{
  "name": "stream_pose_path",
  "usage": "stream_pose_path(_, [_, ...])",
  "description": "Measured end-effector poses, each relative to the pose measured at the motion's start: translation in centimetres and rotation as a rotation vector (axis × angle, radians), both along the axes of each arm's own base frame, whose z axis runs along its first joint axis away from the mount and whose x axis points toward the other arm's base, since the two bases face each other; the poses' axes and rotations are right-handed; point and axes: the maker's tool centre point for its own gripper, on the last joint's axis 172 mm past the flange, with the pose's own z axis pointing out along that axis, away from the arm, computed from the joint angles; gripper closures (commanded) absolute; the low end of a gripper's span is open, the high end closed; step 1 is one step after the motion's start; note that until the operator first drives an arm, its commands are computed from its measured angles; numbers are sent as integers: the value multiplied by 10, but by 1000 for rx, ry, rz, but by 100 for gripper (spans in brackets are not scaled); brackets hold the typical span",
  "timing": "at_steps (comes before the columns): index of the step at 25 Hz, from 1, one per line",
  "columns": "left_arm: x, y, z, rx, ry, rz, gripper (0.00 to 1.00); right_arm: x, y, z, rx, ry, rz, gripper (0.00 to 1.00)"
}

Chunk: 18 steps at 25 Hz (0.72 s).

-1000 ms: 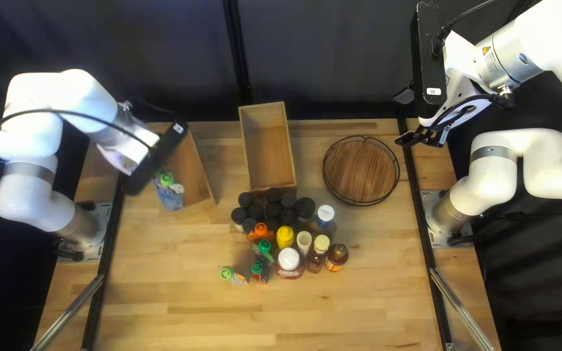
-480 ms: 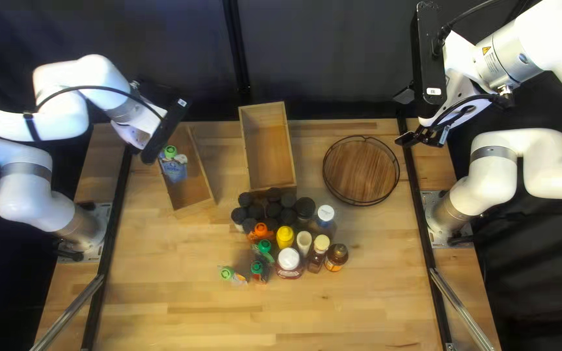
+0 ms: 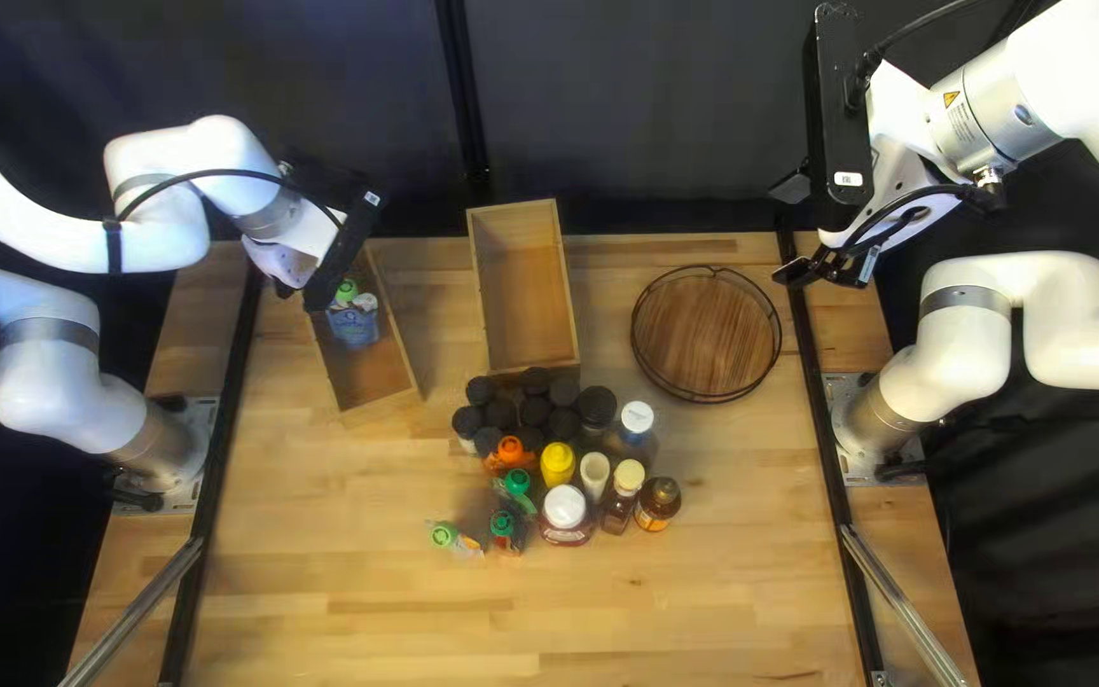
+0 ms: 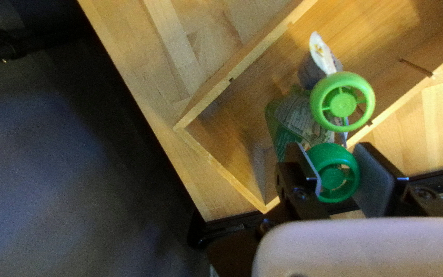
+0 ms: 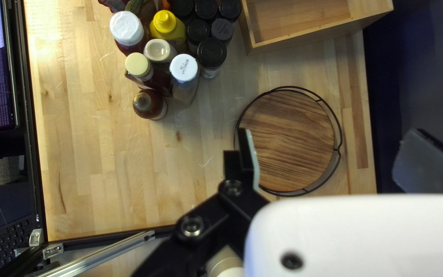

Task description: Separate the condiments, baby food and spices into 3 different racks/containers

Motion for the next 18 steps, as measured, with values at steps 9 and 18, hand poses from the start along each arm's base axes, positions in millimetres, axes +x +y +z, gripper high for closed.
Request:
stream_pose_path(9, [1, 5, -14, -8, -9, 25, 0, 0, 0, 0, 0, 0, 0, 0])
stream_pose_path(18, [6, -8, 28, -5, -7, 40, 0, 0, 0, 0, 0, 0, 0, 0])
